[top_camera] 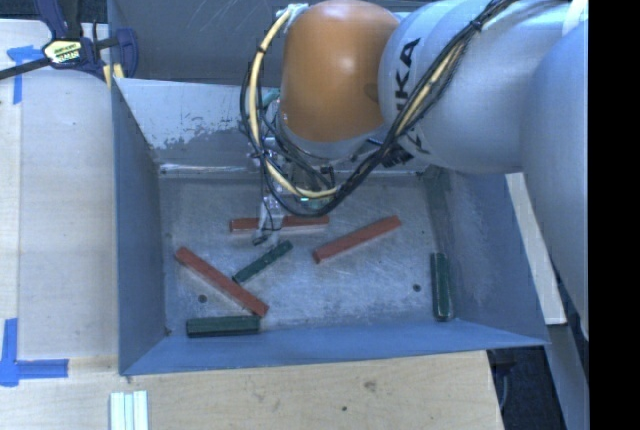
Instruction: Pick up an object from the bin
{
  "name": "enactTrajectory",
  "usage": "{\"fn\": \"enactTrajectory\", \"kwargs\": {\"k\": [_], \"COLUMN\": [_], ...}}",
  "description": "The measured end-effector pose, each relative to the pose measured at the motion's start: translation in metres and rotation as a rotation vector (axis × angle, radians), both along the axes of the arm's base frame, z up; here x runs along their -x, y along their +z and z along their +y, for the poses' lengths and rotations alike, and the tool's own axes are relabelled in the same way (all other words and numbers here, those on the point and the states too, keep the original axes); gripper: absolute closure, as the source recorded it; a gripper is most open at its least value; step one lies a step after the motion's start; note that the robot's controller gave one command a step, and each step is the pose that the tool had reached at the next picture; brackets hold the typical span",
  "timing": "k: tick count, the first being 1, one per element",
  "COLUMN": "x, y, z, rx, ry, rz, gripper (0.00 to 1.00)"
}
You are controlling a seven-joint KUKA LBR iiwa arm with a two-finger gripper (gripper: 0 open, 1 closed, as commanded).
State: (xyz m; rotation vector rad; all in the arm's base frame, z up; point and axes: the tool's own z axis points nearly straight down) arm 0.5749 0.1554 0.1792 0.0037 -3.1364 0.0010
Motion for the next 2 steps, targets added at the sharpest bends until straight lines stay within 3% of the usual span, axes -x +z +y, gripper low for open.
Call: {"fn": "enactTrajectory", "kwargs": {"k": [1, 2], "x": [-0.0266, -0.0282], "y": [-0.1106, -0.108], "z": [-0.0422, -0.0416], "rx": [-0.003, -0.003], "ry": [-0.012, -0.014], "rz": [0.003, -0.006], "gripper": [0.0, 0.0]}}
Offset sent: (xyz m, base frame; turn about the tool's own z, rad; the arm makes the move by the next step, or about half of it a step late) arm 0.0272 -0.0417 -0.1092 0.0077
